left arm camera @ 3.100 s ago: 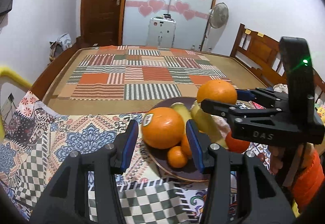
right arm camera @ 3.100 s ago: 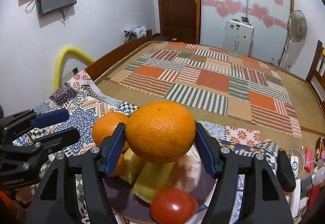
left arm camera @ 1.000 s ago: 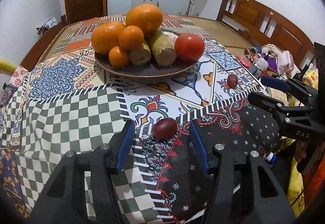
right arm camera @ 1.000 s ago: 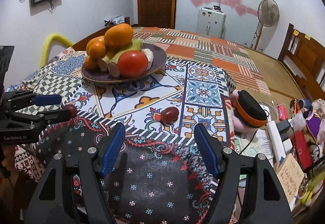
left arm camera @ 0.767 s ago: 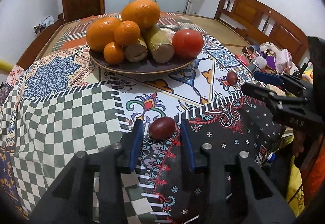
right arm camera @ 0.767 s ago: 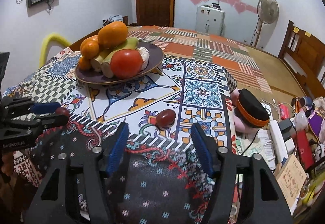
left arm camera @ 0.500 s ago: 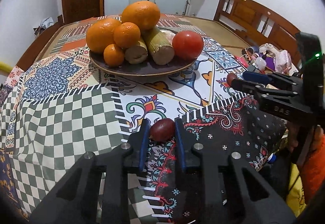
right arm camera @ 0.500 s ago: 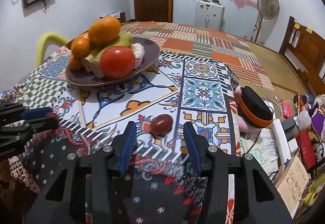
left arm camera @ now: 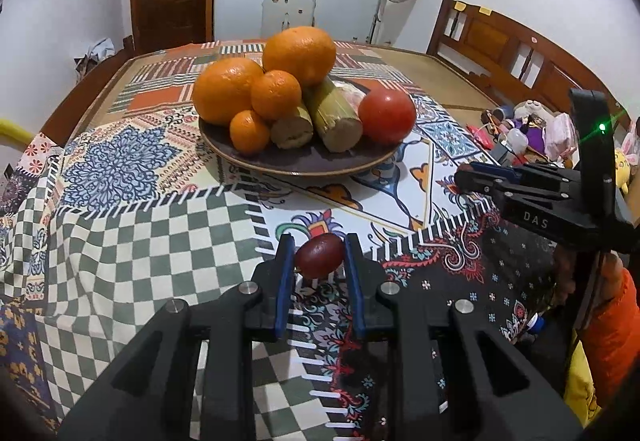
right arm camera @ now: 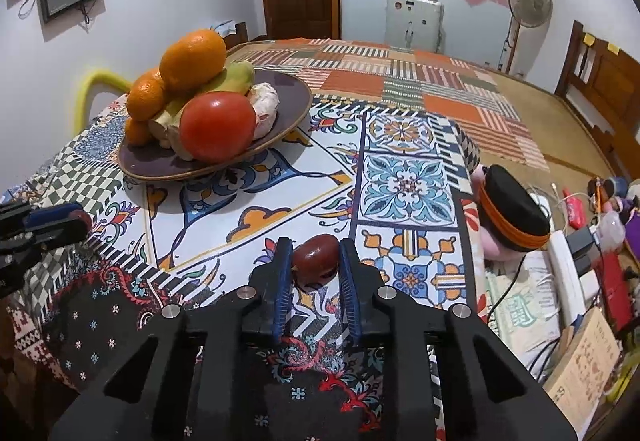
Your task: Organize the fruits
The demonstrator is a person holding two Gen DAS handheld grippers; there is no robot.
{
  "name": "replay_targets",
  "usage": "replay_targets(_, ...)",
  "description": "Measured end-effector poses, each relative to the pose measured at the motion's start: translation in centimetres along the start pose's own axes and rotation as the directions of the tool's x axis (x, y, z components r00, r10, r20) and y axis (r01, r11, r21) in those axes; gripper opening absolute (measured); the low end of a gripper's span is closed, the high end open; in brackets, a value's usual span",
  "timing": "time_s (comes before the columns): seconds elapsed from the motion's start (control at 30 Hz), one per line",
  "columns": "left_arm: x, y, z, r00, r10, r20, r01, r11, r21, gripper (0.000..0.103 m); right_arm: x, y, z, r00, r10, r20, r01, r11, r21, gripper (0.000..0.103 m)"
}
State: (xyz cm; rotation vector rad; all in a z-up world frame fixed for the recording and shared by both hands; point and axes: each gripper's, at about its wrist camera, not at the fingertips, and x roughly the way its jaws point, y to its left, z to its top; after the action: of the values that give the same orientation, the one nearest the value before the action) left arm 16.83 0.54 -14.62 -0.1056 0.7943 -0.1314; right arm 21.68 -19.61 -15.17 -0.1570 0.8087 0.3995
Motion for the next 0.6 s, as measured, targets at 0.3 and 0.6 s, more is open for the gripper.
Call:
replay_targets(0.3,-1.0,1.3,2.3,0.998,0.012,0.056,-0.011,1.0,-0.016,0.024,-2.0,1.6,1.8,0.995,0.061,0.077,-0.06,0.998,-0.017,0.021)
replay_targets(0.6,-0.8,1.6,5.4,0.995,0.016,0.097,-0.017,1.0,0.002,0.024,-2.0,5.2,4.5,0.978,0.151,0.143,-0.14,0.986,-0.088,0.021)
